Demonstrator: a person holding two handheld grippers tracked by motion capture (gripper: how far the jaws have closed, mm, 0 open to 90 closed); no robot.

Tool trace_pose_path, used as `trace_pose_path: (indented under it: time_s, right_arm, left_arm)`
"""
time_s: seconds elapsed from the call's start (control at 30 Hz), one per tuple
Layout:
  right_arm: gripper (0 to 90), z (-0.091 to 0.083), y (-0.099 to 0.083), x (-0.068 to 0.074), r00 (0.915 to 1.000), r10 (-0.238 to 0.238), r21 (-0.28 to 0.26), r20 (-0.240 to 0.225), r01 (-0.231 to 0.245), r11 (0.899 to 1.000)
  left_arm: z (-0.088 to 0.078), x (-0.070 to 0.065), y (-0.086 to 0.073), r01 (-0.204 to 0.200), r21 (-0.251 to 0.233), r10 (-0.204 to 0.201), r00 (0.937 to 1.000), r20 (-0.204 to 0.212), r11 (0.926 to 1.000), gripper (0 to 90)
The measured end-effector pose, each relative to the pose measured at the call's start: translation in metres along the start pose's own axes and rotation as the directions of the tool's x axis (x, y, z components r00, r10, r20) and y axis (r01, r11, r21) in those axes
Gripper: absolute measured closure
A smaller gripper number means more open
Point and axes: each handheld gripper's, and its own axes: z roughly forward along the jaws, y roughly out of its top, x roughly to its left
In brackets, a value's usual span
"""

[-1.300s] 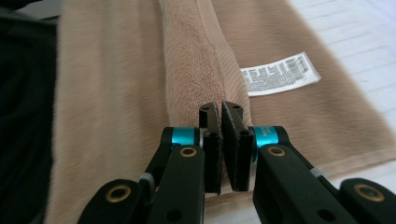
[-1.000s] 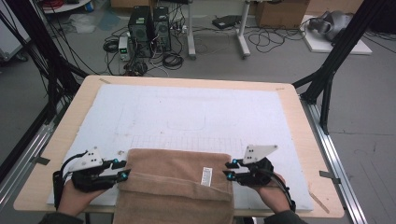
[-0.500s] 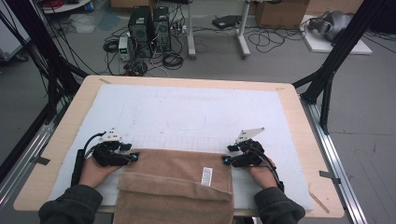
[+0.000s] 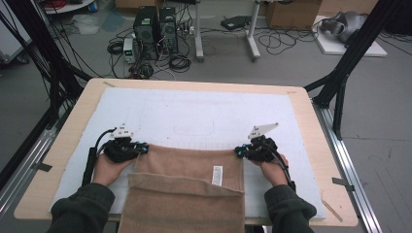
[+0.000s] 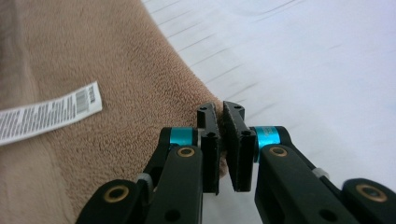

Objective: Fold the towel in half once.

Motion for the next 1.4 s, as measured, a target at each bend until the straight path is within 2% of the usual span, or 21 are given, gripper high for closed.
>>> trace_pose_path:
  time_s: [0.13, 0.23, 0.27, 0.37, 0.43, 0.5, 0.53, 0.57, 0.6, 0.63, 0.67, 0.7, 0.73, 0.8, 0.87, 0.93, 1.0, 1.07, 1.17, 1.33, 1.4]
  right_arm:
    - [85.5, -0.008, 0.023, -0.027, 0.9983, 0.004, -0.004, 0.057, -0.004, 1.0]
    - [85.6, -0.016, 0.04, -0.05, 0.9945, 0.035, -0.018, 0.099, -0.033, 0.999]
    - [85.6, -0.02, 0.046, -0.057, 0.9941, 0.046, -0.023, 0.098, -0.044, 0.999]
    - [85.7, -0.032, 0.07, -0.07, 0.9897, 0.026, -0.031, 0.141, -0.022, 0.999]
    - [85.7, -0.042, 0.085, -0.076, 0.9843, 0.01, -0.04, 0.176, -0.003, 0.999]
    - [85.1, -0.049, 0.096, -0.083, 0.9816, 0.008, -0.055, 0.191, 0.002, 0.998]
    - [81.1, -0.051, 0.098, -0.086, 0.9814, 0.021, -0.062, 0.191, -0.009, 0.998]
    - [72.0, -0.05, 0.098, -0.088, 0.9804, 0.03, -0.067, 0.194, -0.017, 0.998]
    - [65.0, -0.047, 0.095, -0.09, 0.9821, 0.062, -0.084, 0.178, -0.047, 0.995]
    - [61.0, -0.043, 0.091, -0.092, 0.9867, 0.092, -0.086, 0.134, -0.08, 0.993]
    - [58.8, -0.04, 0.089, -0.093, 0.9885, 0.102, -0.071, 0.111, -0.095, 0.993]
    - [56.4, -0.035, 0.085, -0.09, 0.9892, 0.1, -0.029, 0.107, -0.097, 0.995]
    - [56.0, -0.033, 0.082, -0.088, 0.9898, 0.089, -0.018, 0.111, -0.088, 0.996]
    - [54.9, -0.031, 0.073, -0.081, 0.9912, 0.091, -0.039, 0.096, -0.088, 0.995]
    - [53.2, -0.03, 0.066, -0.075, 0.9908, 0.098, -0.057, 0.094, -0.093, 0.994]
    - [48.1, -0.027, 0.06, -0.069, 0.9909, 0.118, -0.037, 0.064, -0.116, 0.993]
    - [50.7, -0.026, 0.053, -0.056, 0.9938, 0.071, -0.069, 0.085, -0.065, 0.995]
    - [49.8, -0.025, 0.046, -0.049, 0.9943, 0.085, -0.084, 0.064, -0.08, 0.993]
    - [47.8, -0.022, 0.035, -0.038, 0.9963, 0.055, -0.073, 0.066, -0.05, 0.996]
    - [47.2, -0.018, 0.021, -0.019, 0.9989, 0.01, -0.065, 0.046, -0.007, 0.998]
    - [48.3, -0.017, 0.016, -0.013, 0.999, -0.005, -0.05, 0.045, 0.008, 0.999]
  left_arm:
    - [0.014, 0.012, 0.036, 0.007, -0.038, -0.008, 0.9993, -0.036, 0.9992, 82.7]
    - [0.02, 0.024, 0.064, 0.015, -0.064, -0.018, 0.9981, -0.058, 0.9979, 82.7]
    - [0.021, 0.027, 0.074, 0.012, -0.062, -0.017, 0.9975, -0.068, 0.998, 82.8]
    - [0.021, 0.034, 0.105, -0.008, -0.072, 0.001, 0.9952, -0.097, 0.9973, 82.8]
    - [0.019, 0.037, 0.125, -0.016, -0.099, 0.005, 0.9934, -0.114, 0.995, 82.7]
    - [0.019, 0.039, 0.134, -0.021, -0.102, 0.009, 0.9935, -0.113, 0.9946, 82.5]
    - [0.021, 0.039, 0.135, -0.017, -0.099, 0.006, 0.9933, -0.116, 0.9949, 81.0]
    - [0.023, 0.04, 0.132, -0.005, -0.083, -0.005, 0.9926, -0.121, 0.9966, 75.6]
    - [0.025, 0.042, 0.128, 0.015, -0.073, -0.023, 0.9932, -0.114, 0.9972, 64.4]
    - [0.026, 0.043, 0.124, 0.024, -0.072, -0.031, 0.9939, -0.106, 0.9971, 57.3]
    - [0.025, 0.043, 0.116, 0.021, -0.065, -0.027, 0.9954, -0.092, 0.9977, 56.0]
    - [0.025, 0.043, 0.112, 0.019, -0.067, -0.024, 0.996, -0.086, 0.9976, 54.9]
    - [0.024, 0.043, 0.106, 0.019, -0.068, -0.024, 0.997, -0.074, 0.9975, 54.3]
    - [0.022, 0.04, 0.095, 0.014, -0.068, -0.017, 0.9986, -0.05, 0.9976, 51.8]
    - [0.02, 0.033, 0.084, -0.018, -0.063, 0.016, 0.9996, -0.023, 0.9978, 50.1]
    - [0.016, 0.028, 0.073, -0.033, -0.067, 0.033, 0.9994, -0.003, 0.9972, 47.4]
    - [0.013, 0.024, 0.065, -0.044, -0.059, 0.045, 0.9988, 0.017, 0.9973, 47.2]
    - [0.01, 0.019, 0.058, -0.068, -0.032, 0.069, 0.9974, 0.023, 0.9971, 46.8]
    - [0.005, 0.012, 0.044, -0.079, -0.052, 0.081, 0.9965, 0.021, 0.9955, 44.3]
    - [0.004, 0.005, 0.023, -0.081, -0.042, 0.082, 0.9962, 0.029, 0.9958, 43.8]
    - [0.006, 0.002, 0.019, -0.1, 0.001, 0.1, 0.9939, 0.047, 0.995, 46.9]
